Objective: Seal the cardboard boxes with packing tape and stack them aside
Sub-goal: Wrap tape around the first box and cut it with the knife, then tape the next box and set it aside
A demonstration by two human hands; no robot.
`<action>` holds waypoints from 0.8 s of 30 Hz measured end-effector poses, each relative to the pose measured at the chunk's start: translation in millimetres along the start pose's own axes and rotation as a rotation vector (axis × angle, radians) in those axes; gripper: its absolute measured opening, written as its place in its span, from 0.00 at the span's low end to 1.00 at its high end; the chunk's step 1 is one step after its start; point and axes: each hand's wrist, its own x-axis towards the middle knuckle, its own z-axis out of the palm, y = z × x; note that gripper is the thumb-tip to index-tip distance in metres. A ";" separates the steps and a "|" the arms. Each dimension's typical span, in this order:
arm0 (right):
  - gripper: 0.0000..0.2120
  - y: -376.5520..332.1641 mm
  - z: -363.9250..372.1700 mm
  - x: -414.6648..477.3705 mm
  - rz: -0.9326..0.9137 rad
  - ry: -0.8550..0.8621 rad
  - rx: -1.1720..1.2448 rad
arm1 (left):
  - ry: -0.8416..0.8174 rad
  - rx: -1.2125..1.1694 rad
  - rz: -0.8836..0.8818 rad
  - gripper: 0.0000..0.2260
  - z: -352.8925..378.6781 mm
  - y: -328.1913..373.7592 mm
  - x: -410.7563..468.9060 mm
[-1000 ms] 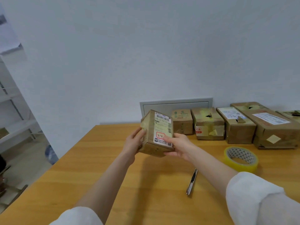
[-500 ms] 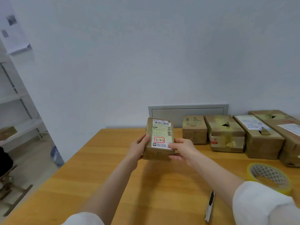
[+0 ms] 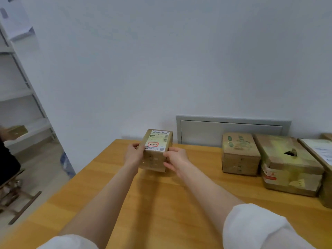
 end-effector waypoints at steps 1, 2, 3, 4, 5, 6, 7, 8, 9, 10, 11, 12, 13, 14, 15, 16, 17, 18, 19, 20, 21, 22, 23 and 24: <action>0.21 0.9 5.4 6.4 -0.002 -0.021 -0.016 | 0.008 -0.006 -0.007 0.17 -0.6 -2.5 8.5; 0.22 1.9 10.0 11.9 -0.005 -0.046 -0.043 | 0.013 -0.005 -0.011 0.17 -1.4 -5.0 16.4; 0.22 2.8 13.5 16.8 -0.010 -0.072 -0.085 | 0.014 0.007 -0.012 0.17 -1.9 -7.4 23.3; 0.22 3.2 15.7 20.1 -0.015 -0.096 -0.131 | 0.011 0.028 -0.012 0.17 -2.1 -9.7 29.0; 0.22 3.3 17.1 22.7 -0.020 -0.115 -0.168 | 0.010 0.052 -0.012 0.18 -2.3 -11.3 33.4; 0.23 3.8 16.9 24.4 -0.025 -0.127 -0.195 | 0.009 0.077 -0.015 0.19 -1.7 -12.4 36.0; 0.24 4.5 15.0 25.5 -0.033 -0.130 -0.218 | 0.009 0.096 -0.020 0.20 -0.6 -12.8 36.5; 0.24 4.6 11.5 25.5 -0.050 -0.120 -0.244 | 0.023 0.128 -0.012 0.20 1.2 -12.8 35.4; 0.24 4.2 6.3 24.2 -0.070 -0.096 -0.275 | 0.061 0.197 0.018 0.21 3.1 -12.0 32.1; 0.23 2.9 -0.6 21.9 -0.089 -0.061 -0.304 | 0.114 0.304 0.073 0.21 5.4 -9.9 26.0; 0.21 1.4 -8.3 18.7 -0.102 -0.022 -0.324 | 0.166 0.416 0.153 0.21 8.8 -6.4 17.2; 0.19 0.0 -16.8 13.5 -0.110 0.016 -0.335 | 0.197 0.502 0.246 0.20 13.4 -2.3 5.8; 0.17 -0.7 -26.1 6.4 -0.120 0.052 -0.342 | 0.198 0.553 0.334 0.19 19.4 1.3 -7.7; 0.14 -1.6 -35.9 -1.7 -0.137 0.087 -0.355 | 0.171 0.581 0.404 0.17 27.0 3.9 -21.6; 0.13 -2.9 -46.1 -11.0 -0.158 0.120 -0.372 | 0.118 0.591 0.446 0.16 35.5 6.3 -35.4; 0.11 -3.8 -56.9 -21.5 -0.178 0.145 -0.389 | 0.045 0.587 0.460 0.15 44.7 8.3 -49.9; 0.10 -4.8 -67.6 -32.2 -0.197 0.164 -0.402 | -0.041 0.587 0.454 0.15 53.8 9.7 -64.0; 0.09 -6.3 -78.8 -43.0 -0.214 0.179 -0.417 | -0.129 0.601 0.437 0.14 63.3 11.3 -78.1; 0.09 -7.6 -90.9 -53.8 -0.227 0.196 -0.434 | -0.206 0.623 0.422 0.14 72.7 13.3 -91.7; 0.08 -9.0 -103.9 -64.3 -0.234 0.214 -0.451 | -0.259 0.637 0.419 0.14 82.0 15.8 -105.5; 0.07 -10.3 -115.7 -72.8 -0.238 0.228 -0.466 | -0.287 0.637 0.428 0.14 90.3 18.3 -117.1; 0.07 -11.8 -130.1 -82.9 -0.241 0.247 -0.476 | -0.305 0.630 0.448 0.14 99.0 21.2 -130.6; 0.07 -13.2 -145.2 -92.7 -0.246 0.269 -0.485 | -0.318 0.623 0.469 0.13 106.9 24.3 -144.2; 0.07 -14.8 -160.3 -101.2 -0.254 0.299 -0.493 | -0.328 0.620 0.492 0.13 114.0 27.4 -157.0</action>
